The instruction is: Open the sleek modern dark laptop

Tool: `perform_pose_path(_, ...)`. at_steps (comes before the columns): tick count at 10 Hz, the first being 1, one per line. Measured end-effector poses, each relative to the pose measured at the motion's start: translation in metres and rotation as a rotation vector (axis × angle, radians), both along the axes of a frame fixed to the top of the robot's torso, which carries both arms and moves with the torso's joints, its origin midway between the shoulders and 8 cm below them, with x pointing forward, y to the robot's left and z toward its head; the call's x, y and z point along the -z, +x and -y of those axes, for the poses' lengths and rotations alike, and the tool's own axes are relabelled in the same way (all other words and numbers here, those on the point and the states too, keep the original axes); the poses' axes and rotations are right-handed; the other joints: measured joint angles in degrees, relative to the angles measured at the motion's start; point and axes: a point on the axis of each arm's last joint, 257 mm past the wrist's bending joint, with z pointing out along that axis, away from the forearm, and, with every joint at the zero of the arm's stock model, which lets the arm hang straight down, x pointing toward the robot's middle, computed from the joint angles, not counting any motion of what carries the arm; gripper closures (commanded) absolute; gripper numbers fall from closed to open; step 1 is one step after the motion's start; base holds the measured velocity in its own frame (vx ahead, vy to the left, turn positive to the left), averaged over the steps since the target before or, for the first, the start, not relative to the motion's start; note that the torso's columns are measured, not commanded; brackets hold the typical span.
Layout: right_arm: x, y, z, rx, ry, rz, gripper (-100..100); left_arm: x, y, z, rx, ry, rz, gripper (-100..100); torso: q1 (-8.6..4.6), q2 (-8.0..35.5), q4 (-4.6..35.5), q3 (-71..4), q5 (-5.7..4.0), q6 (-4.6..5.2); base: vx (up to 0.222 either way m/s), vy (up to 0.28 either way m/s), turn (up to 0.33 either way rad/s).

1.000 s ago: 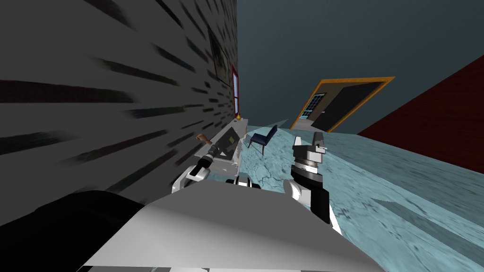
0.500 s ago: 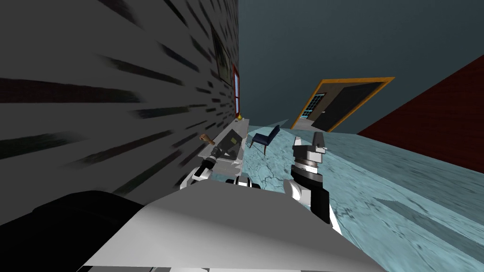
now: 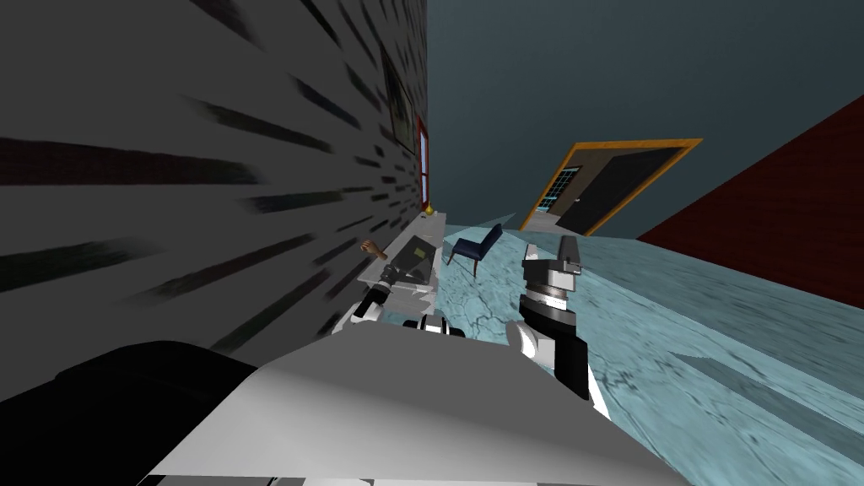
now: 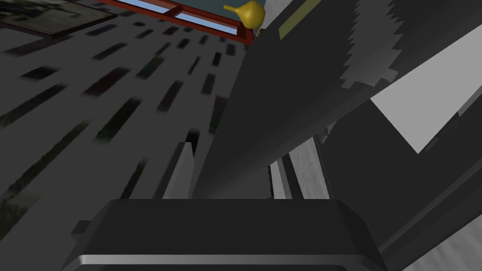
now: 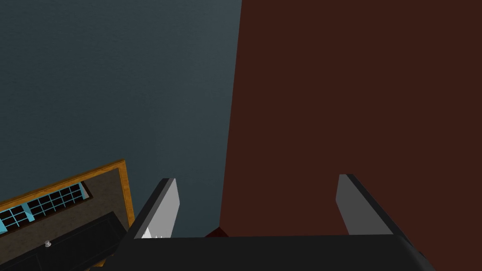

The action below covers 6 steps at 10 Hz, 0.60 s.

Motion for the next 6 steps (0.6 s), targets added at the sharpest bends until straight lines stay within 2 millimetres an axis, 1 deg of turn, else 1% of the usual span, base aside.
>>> perform_pose_path(3,0.0,0.0,0.0,0.0,0.0,0.0,0,-0.01,-0.006,-0.003,0.001,0.001,-0.004,-100,-0.16,-0.07,0.04,-0.06,-0.11,-0.03,0.029,-0.022,0.022)
perform_pose_path(6,0.0,0.0,0.0,0.0,0.0,0.0,0,-0.028,-0.014,-0.006,0.006,0.001,-0.005,-100,0.0,0.06,0.08,0.03,-0.06,-0.03,0.031,-0.016,0.017)
